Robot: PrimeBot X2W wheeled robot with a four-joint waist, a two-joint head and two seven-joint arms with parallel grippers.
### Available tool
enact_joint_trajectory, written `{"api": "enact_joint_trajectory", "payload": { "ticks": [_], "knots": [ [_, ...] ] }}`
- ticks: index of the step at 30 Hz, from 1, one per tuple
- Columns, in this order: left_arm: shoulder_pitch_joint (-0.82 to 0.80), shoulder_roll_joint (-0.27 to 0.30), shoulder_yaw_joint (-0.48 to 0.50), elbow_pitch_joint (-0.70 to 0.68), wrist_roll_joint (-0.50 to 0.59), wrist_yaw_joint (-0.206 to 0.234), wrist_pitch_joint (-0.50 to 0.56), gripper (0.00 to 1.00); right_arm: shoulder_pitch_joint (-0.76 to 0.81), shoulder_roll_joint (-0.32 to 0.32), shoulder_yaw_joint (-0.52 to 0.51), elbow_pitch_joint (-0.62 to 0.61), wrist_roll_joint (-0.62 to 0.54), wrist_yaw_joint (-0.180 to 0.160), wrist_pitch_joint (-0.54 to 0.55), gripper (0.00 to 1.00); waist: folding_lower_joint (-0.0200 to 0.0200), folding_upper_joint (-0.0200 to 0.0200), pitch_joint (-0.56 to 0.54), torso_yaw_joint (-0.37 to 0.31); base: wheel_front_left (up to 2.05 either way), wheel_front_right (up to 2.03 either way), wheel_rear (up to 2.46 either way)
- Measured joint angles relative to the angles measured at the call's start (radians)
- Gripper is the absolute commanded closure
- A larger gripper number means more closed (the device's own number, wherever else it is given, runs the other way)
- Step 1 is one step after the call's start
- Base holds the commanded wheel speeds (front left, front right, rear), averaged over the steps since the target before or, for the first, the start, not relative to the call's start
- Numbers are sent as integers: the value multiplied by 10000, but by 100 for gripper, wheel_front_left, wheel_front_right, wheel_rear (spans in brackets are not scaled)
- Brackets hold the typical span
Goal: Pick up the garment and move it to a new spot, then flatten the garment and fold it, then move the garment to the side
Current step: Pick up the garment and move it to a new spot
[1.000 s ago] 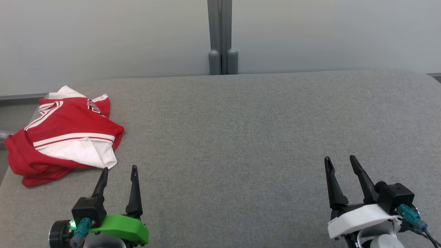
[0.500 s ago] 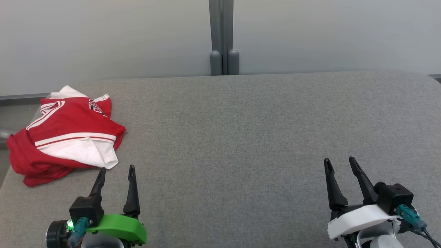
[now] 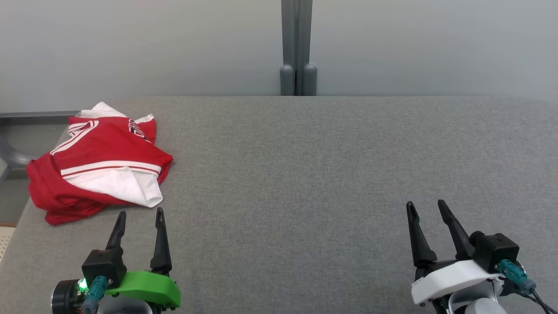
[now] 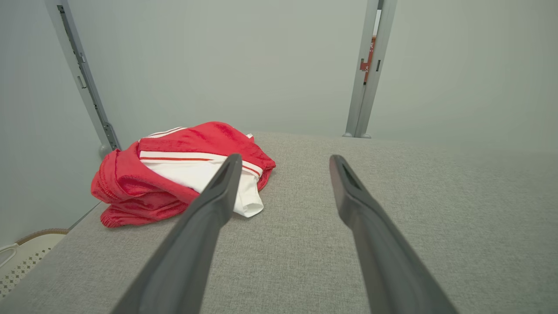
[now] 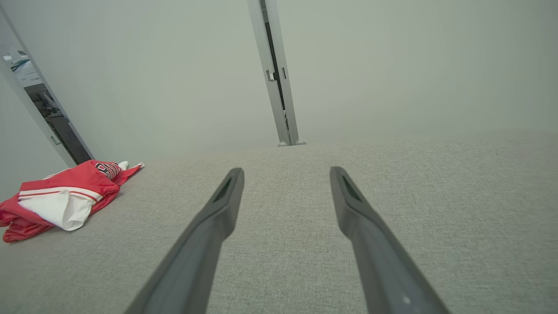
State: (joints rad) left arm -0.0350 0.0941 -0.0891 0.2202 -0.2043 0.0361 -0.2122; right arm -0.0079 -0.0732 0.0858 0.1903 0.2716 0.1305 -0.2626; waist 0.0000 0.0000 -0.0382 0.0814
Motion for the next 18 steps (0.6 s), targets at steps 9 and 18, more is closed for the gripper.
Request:
{"api": "enact_joint_trajectory", "payload": {
  "ticks": [9,18],
  "knots": [
    [56,161,-15,-198,19,102,88,0,12,40,-4,25,27,0,0,0,0,0,10,756,0,0,0],
    [145,418,155,-171,-27,217,159,0,31,123,63,25,38,0,0,0,0,0,-3,1853,0,0,0]
  ]
}}
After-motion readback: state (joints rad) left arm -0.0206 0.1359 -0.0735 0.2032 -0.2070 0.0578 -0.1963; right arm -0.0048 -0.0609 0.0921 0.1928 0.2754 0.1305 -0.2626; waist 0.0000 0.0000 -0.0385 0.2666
